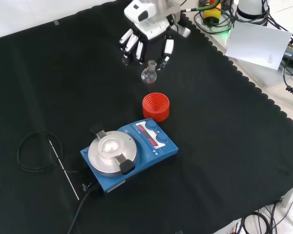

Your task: Place the round-bottom flask on the heater.

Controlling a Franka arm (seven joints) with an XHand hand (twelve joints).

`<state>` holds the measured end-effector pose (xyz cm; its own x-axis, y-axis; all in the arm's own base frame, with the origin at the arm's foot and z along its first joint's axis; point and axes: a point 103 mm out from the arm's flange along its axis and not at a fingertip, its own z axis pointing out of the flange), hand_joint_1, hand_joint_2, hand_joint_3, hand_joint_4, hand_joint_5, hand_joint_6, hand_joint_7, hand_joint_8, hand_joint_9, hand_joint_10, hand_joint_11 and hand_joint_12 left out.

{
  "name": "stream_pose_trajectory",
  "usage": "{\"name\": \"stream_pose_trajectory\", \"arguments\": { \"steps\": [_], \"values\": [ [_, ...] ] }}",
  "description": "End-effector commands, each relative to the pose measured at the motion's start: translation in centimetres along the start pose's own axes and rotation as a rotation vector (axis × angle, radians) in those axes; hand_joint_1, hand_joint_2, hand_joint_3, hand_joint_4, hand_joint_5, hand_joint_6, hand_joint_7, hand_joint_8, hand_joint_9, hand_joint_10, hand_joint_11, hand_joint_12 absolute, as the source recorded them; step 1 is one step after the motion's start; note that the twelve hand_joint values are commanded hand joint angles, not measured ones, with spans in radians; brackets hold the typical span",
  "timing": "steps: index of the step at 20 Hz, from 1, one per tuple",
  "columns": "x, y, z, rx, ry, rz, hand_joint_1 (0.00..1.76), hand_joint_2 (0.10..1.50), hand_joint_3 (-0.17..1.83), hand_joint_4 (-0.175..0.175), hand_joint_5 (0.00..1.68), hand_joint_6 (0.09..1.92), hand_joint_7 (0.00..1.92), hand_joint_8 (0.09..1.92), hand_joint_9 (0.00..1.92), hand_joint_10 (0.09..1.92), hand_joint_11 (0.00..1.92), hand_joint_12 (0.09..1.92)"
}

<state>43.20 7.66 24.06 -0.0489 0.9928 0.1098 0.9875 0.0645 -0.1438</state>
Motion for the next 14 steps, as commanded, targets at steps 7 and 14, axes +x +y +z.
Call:
{"name": "stream_pose_trajectory", "arguments": {
  "steps": [7,14],
  "values": [
    [1.9,3.8,-3.9,0.036,-0.009,-0.019,1.14,0.64,0.76,0.006,1.19,0.87,0.42,0.65,0.67,0.55,0.34,1.32],
    [3.6,8.3,-4.6,0.045,0.026,-0.04,1.14,0.64,0.77,0.007,1.19,0.87,0.42,0.65,0.67,0.55,0.34,1.32]
  ]
}}
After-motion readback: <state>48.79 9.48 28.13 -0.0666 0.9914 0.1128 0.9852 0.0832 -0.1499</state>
